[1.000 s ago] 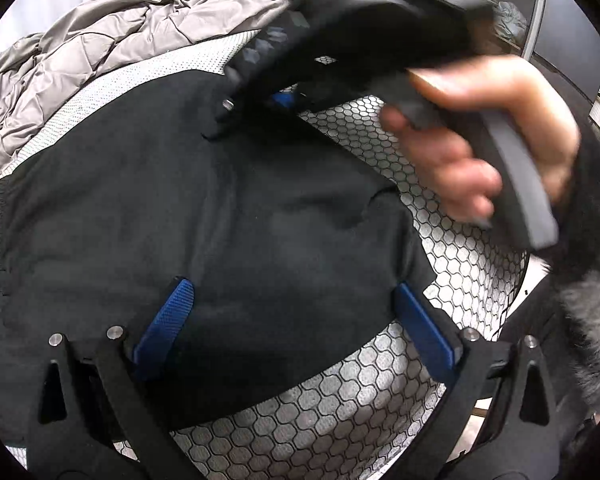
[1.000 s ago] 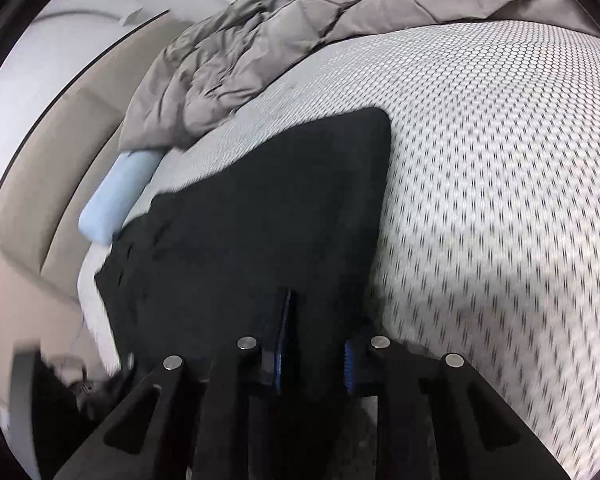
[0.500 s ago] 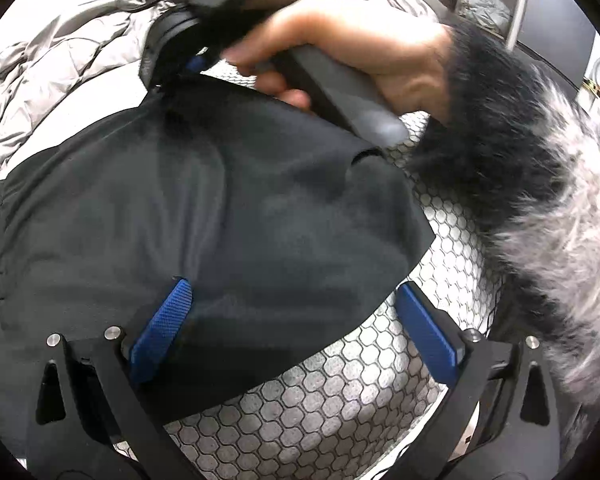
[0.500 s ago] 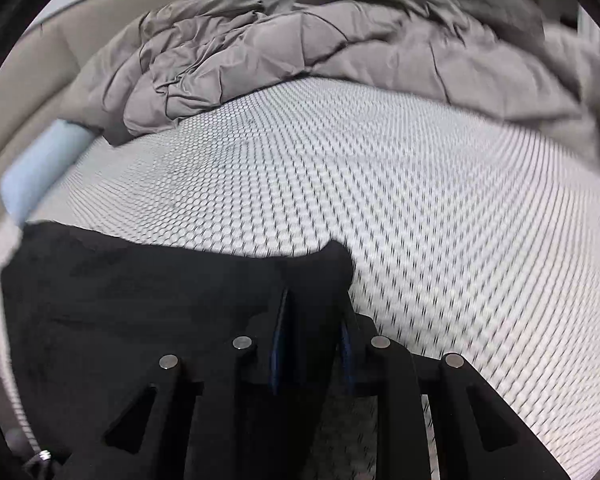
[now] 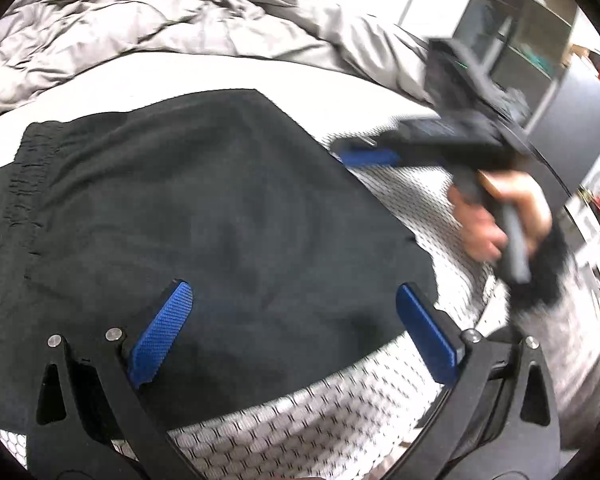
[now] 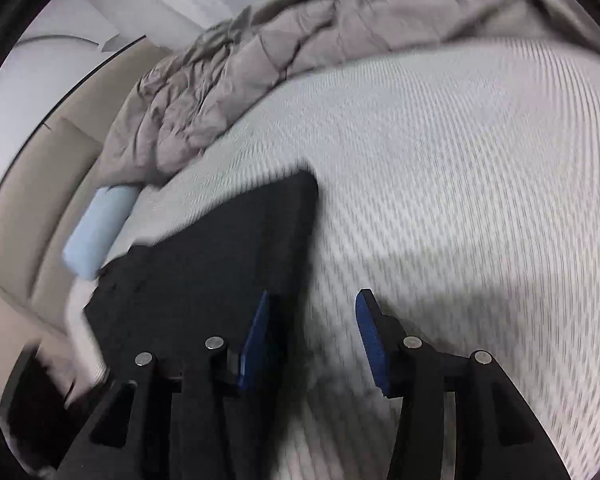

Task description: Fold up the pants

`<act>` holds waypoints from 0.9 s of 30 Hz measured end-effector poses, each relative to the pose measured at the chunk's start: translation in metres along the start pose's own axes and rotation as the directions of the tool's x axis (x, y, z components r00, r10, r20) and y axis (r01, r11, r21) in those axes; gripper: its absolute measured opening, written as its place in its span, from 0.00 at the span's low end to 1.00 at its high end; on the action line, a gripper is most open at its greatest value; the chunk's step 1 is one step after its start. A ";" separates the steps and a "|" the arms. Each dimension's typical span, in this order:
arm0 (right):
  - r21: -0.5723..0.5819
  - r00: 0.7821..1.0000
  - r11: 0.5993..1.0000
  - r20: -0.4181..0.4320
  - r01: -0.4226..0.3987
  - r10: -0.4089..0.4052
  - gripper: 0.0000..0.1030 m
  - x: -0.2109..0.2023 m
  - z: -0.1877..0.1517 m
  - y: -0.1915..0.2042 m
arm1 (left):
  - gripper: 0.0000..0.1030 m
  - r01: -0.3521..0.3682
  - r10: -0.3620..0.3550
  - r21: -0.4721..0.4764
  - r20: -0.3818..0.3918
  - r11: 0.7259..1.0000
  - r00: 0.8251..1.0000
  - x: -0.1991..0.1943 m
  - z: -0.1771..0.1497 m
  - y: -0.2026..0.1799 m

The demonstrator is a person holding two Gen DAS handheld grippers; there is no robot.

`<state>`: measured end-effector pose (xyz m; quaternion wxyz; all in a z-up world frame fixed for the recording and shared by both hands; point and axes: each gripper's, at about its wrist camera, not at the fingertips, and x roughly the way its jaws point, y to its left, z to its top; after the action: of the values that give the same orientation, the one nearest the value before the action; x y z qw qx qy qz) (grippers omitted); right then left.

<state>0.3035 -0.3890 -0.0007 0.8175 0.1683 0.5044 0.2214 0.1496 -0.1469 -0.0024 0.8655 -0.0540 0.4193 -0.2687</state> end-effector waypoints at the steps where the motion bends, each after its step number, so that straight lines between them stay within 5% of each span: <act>1: -0.017 1.000 0.999 -0.011 -0.027 0.027 0.45 -0.004 -0.007 0.002 | 0.98 -0.009 0.009 0.005 0.007 1.000 1.000 0.003 0.001 -0.002; 4: -0.098 0.995 0.991 -0.051 -0.087 0.083 0.45 -0.009 -0.029 0.017 | 0.98 -0.021 0.021 0.050 0.008 0.999 1.000 0.013 0.001 -0.017; 5: -0.128 0.994 0.988 -0.076 -0.082 0.073 0.40 -0.007 -0.037 0.023 | 0.98 -0.026 0.025 0.064 0.005 0.998 1.000 0.020 0.005 -0.019; 6: -0.183 0.996 0.982 -0.087 -0.048 0.033 0.23 -0.004 -0.045 0.030 | 0.98 -0.030 0.030 0.076 -0.003 0.997 1.000 0.026 0.008 -0.024; 8: -0.290 0.995 0.957 -0.082 0.032 -0.059 0.15 -0.004 -0.055 0.041 | 0.98 -0.039 0.042 0.103 -0.024 0.994 0.999 0.037 0.009 -0.034; 16: -0.215 0.997 0.974 0.015 0.071 -0.069 0.17 -0.022 -0.045 0.038 | 0.98 -0.135 0.138 0.214 0.001 0.967 0.990 0.037 0.016 -0.048; 20: -0.239 0.990 0.966 0.125 0.095 -0.066 0.17 -0.036 -0.045 0.062 | 0.98 -0.200 0.197 0.138 0.036 0.970 0.980 0.021 0.026 -0.015; 22: -0.294 0.988 0.950 0.137 0.109 -0.071 0.19 -0.032 -0.054 0.083 | 0.92 -0.196 0.196 0.070 0.015 0.978 0.981 0.019 0.027 0.009; 23: -0.318 0.990 0.943 0.130 0.101 -0.062 0.23 -0.027 -0.057 0.093 | 0.81 -0.184 0.184 0.060 0.001 0.981 0.983 0.018 0.023 0.017; 26: -0.397 0.996 0.913 0.059 0.090 -0.072 0.31 0.001 -0.079 0.117 | 0.56 -0.238 0.242 0.175 -0.004 0.955 0.970 0.019 0.015 0.021; 27: -0.440 0.991 0.890 0.010 0.122 -0.131 0.31 0.019 -0.089 0.124 | 0.47 -0.246 0.253 0.217 -0.007 0.945 0.967 0.018 0.010 0.022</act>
<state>0.2076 -0.2700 0.0082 0.8420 -0.0558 0.4592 0.2777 0.1753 -0.1382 -0.0155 0.8858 0.0978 0.4064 -0.2016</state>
